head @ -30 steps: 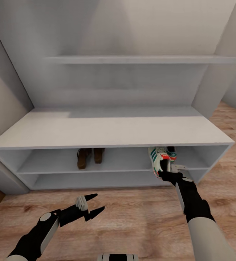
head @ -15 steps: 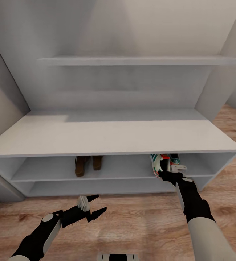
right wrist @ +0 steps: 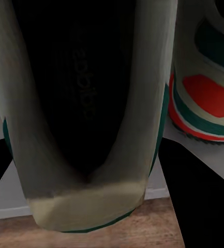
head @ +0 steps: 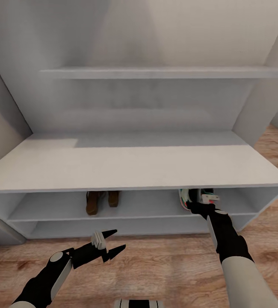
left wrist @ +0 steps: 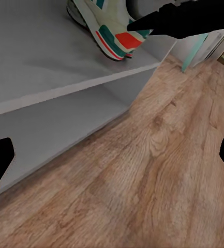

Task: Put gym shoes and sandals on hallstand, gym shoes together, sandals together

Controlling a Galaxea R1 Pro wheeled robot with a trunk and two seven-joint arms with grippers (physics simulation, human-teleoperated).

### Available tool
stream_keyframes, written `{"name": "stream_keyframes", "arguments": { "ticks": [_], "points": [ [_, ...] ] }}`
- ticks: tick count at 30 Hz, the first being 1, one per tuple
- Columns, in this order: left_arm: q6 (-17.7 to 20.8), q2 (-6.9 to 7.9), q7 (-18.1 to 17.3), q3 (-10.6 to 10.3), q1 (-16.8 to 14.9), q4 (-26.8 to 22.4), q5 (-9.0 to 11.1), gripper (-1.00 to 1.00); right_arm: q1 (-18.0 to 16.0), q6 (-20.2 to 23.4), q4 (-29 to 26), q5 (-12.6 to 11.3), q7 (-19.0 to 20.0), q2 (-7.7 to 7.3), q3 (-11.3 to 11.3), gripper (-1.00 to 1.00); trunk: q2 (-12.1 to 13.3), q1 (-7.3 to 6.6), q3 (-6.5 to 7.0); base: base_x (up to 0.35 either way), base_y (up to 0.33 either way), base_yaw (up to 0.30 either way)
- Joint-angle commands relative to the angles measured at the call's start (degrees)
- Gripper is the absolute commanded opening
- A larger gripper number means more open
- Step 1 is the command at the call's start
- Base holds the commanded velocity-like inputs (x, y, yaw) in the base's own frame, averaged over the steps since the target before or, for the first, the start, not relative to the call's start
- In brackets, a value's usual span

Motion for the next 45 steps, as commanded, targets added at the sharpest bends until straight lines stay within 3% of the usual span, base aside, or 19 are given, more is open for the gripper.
{"name": "stream_keyframes", "arguments": {
  "ticks": [1,20,21,33,45],
  "points": [
    [-0.4,0.08,0.1,-0.3,0.0,0.1,0.3,1.00,0.0,0.2,-0.1,0.6,0.5,0.07,-0.3,-1.00,0.0,0.00,-0.04,0.153,0.000,0.000],
    [-0.4,0.08,0.1,-0.3,0.0,0.1,0.3,1.00,0.0,0.2,-0.1,0.6,0.5,0.09,-0.3,-1.00,0.0,0.00,-0.04,0.059,0.000,0.000],
    [-0.4,0.08,0.1,-0.3,0.0,0.1,0.3,1.00,0.0,0.2,-0.1,0.6,0.5,0.09,-0.3,1.00,0.0,0.00,-0.04,0.013,0.000,0.000],
    [-0.4,0.08,0.0,-0.3,0.0,0.1,0.3,1.00,0.0,0.2,-0.1,0.6,0.5,0.06,-0.3,1.00,0.0,0.00,-0.04,-0.007,0.000,0.000],
    [-0.5,0.08,0.0,-0.3,0.0,0.1,0.3,1.00,0.0,0.2,-0.1,0.6,0.5,0.08,-0.3,1.00,0.0,0.00,-0.04,-0.305,0.000,0.000]
  ]
}}
